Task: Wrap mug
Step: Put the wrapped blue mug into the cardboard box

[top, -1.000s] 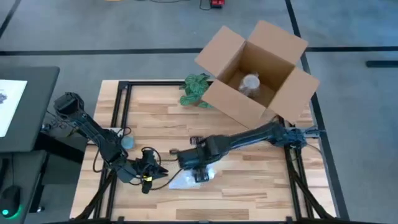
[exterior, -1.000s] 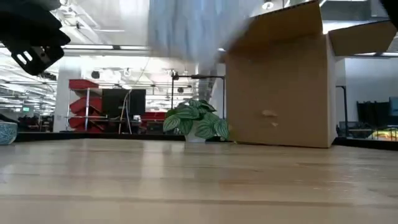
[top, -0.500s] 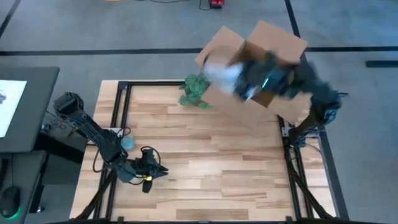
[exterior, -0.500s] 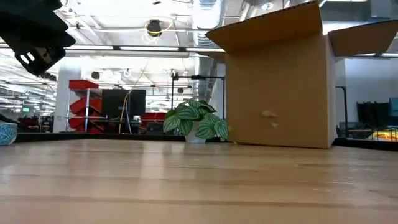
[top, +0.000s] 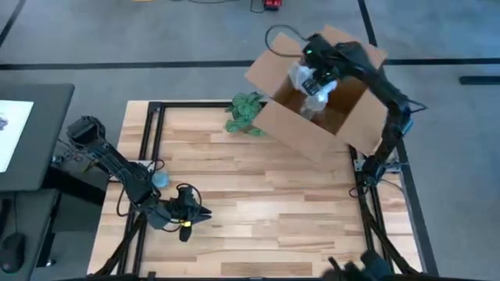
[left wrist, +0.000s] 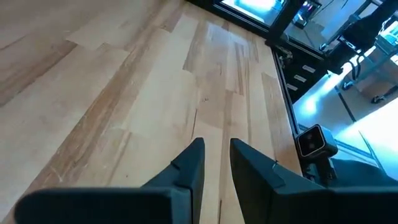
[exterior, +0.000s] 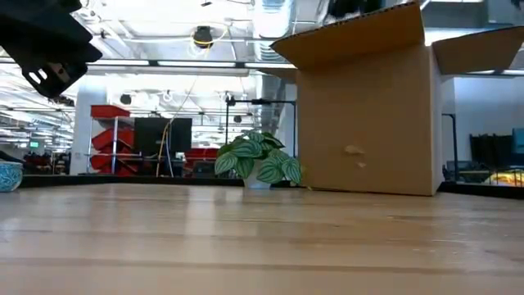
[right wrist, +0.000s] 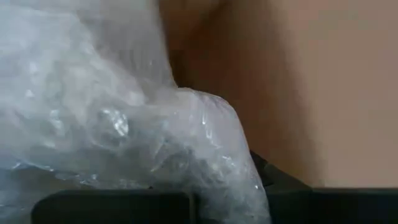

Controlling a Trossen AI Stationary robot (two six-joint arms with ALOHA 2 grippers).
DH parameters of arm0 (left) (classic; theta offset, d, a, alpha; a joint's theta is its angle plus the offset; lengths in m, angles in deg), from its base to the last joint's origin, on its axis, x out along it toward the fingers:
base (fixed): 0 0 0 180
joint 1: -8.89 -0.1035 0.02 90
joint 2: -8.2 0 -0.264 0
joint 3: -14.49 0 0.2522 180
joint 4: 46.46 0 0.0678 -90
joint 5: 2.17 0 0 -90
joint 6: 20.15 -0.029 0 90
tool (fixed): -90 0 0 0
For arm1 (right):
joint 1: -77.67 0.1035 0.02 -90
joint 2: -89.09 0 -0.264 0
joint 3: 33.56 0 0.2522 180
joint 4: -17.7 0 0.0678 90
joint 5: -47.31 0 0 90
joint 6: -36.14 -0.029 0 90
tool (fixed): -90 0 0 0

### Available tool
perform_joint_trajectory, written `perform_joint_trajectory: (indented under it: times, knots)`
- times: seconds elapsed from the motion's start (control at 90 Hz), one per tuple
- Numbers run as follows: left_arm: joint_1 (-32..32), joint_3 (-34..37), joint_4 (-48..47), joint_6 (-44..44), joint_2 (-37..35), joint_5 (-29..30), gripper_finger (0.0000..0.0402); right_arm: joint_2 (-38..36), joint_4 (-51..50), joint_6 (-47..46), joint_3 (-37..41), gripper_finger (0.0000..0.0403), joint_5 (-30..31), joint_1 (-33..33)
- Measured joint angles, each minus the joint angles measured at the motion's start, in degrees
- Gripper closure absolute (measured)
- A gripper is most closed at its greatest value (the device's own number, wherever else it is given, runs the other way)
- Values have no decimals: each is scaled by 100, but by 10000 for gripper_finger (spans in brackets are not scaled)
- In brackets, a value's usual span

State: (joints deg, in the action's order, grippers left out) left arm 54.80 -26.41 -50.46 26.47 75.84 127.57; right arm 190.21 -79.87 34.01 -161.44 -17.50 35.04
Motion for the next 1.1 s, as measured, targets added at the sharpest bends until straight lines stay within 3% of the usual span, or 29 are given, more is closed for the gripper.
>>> perform_joint_trajectory:
  times: [0.533, 0.778, 1.1]
  knots:
    - [-2, 0, 22, 109, 0, -1, 344, 457, 1528, 458, 1483, 372, 105, -594]
    - [-2, 0, 46, 142, -2, -1, 344, 474, 1560, 433, 1494, 333, 87, -478]
    - [-2, 0, 47, 164, -2, -4, 344, 489, 1408, 411, 1504, 271, -673, -324]
